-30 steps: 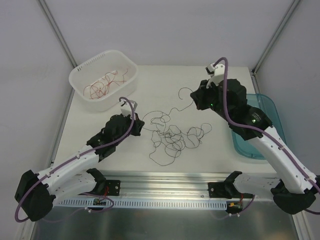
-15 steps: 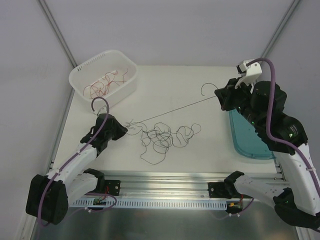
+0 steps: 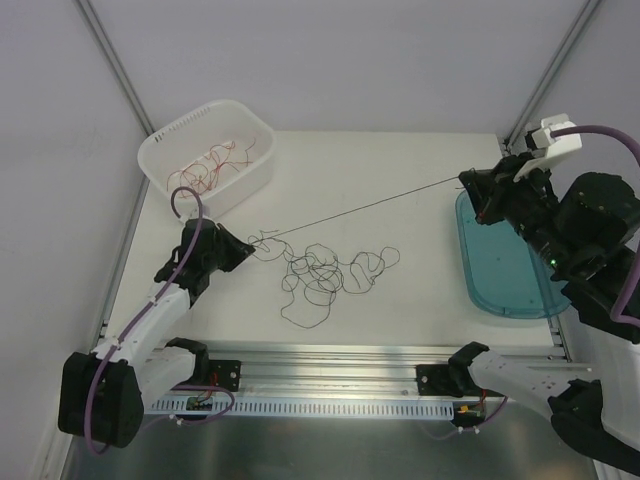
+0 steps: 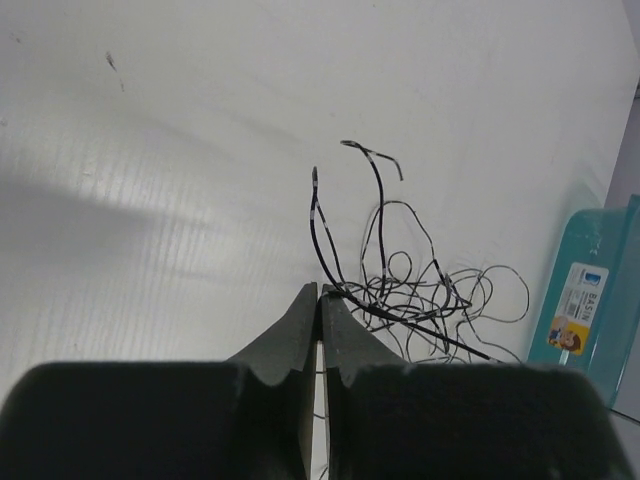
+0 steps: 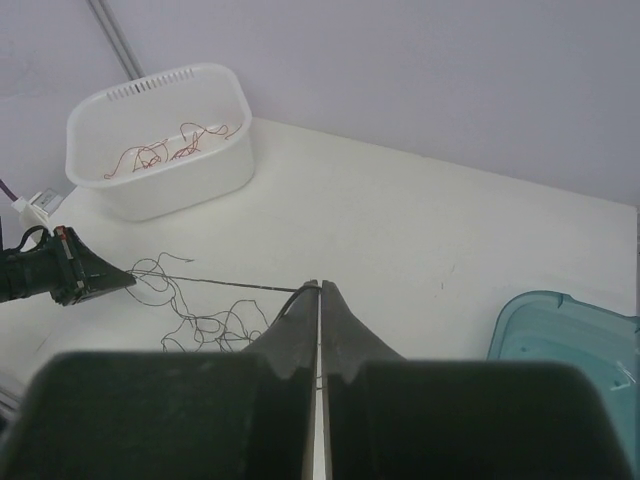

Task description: Untangle the cables

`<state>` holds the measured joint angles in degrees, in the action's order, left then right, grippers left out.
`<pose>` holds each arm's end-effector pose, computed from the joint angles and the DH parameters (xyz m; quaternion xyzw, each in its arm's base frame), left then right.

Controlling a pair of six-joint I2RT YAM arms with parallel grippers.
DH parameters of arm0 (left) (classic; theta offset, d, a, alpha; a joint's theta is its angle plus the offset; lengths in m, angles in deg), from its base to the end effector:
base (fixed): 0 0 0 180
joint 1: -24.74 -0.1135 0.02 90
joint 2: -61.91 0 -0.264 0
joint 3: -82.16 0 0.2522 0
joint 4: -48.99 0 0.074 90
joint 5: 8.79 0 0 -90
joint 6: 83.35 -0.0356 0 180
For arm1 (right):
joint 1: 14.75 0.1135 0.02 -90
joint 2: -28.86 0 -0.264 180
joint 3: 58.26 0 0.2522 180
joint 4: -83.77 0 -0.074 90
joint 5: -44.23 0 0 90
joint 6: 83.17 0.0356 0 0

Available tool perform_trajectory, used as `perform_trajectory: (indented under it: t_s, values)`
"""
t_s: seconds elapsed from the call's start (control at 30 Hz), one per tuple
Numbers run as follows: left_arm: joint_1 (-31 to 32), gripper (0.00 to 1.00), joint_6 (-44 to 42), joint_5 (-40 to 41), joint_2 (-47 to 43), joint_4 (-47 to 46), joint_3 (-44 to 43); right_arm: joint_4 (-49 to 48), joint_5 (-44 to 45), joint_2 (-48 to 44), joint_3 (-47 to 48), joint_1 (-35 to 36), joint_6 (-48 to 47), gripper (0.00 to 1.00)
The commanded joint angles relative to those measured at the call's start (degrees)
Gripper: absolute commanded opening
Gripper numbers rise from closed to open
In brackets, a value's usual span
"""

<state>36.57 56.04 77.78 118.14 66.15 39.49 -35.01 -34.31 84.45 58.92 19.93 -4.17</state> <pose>0.2076 -0.0457 0.2179 -0.2657 0.8273 -0.2741 0.4122 0.0860 0.0509 0.5538 -0.2069 0.6738 0.0760 0.7053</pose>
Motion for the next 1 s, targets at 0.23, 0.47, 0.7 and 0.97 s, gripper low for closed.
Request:
perform_trajectory:
  t_s: [0.23, 0.47, 0.7, 0.97]
  values:
    - [-2.5, 0.00, -14.1, -12.6, -4.8, 7.4, -3.6, -10.4, -4.9, -5.1, -21.3, -1.9, 8.9, 0.01]
    - [2.7, 0.00, -17.4, -22.2, -7.1, 7.1, -5.4, -13.0, -4.6, 1.3, -36.4, -1.8, 12.9, 0.07]
    - [12.9, 0.00, -21.3, -21.6, -5.3, 7.1, -9.5, -16.2, -17.0, 8.6, -33.9, 3.6, 8.3, 0.62]
    - [19.5, 0.00, -26.4, -23.3, -3.2, 7.2, -12.6, -17.4, -30.5, 18.5, -29.0, 9.2, -2.6, 0.62]
